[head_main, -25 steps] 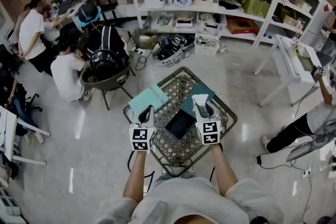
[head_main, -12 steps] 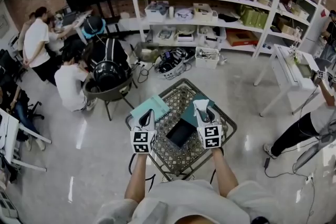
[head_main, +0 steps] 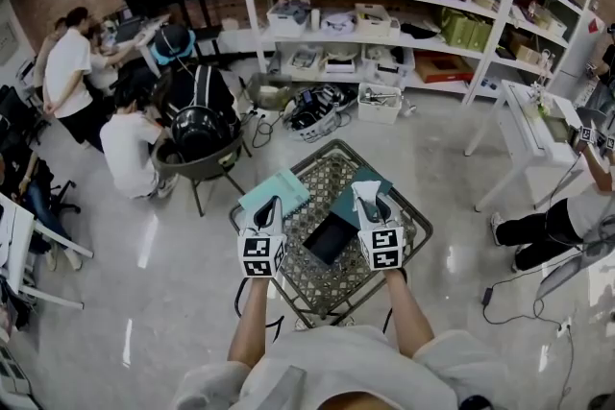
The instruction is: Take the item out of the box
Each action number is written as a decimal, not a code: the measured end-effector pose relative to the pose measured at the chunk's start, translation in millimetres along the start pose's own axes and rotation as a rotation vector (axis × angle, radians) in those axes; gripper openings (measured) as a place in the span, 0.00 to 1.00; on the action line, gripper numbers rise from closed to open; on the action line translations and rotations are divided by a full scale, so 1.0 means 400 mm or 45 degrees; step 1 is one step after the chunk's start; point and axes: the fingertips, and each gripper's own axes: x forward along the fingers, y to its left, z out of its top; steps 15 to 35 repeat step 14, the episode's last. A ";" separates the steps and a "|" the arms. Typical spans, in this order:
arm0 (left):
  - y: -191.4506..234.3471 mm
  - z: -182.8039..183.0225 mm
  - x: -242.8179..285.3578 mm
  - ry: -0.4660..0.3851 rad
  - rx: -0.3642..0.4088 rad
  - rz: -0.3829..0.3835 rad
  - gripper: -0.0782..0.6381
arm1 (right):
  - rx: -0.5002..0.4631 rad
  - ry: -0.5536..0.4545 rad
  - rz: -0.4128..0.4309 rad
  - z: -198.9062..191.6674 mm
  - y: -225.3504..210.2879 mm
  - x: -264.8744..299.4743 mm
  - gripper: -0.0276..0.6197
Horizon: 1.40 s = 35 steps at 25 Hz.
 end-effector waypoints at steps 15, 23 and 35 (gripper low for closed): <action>-0.003 0.001 -0.009 0.013 0.008 -0.014 0.11 | 0.000 0.021 0.000 0.004 0.001 -0.012 0.24; -0.003 0.001 -0.009 0.013 0.008 -0.014 0.11 | 0.000 0.021 0.000 0.004 0.001 -0.012 0.24; -0.003 0.001 -0.009 0.013 0.008 -0.014 0.11 | 0.000 0.021 0.000 0.004 0.001 -0.012 0.24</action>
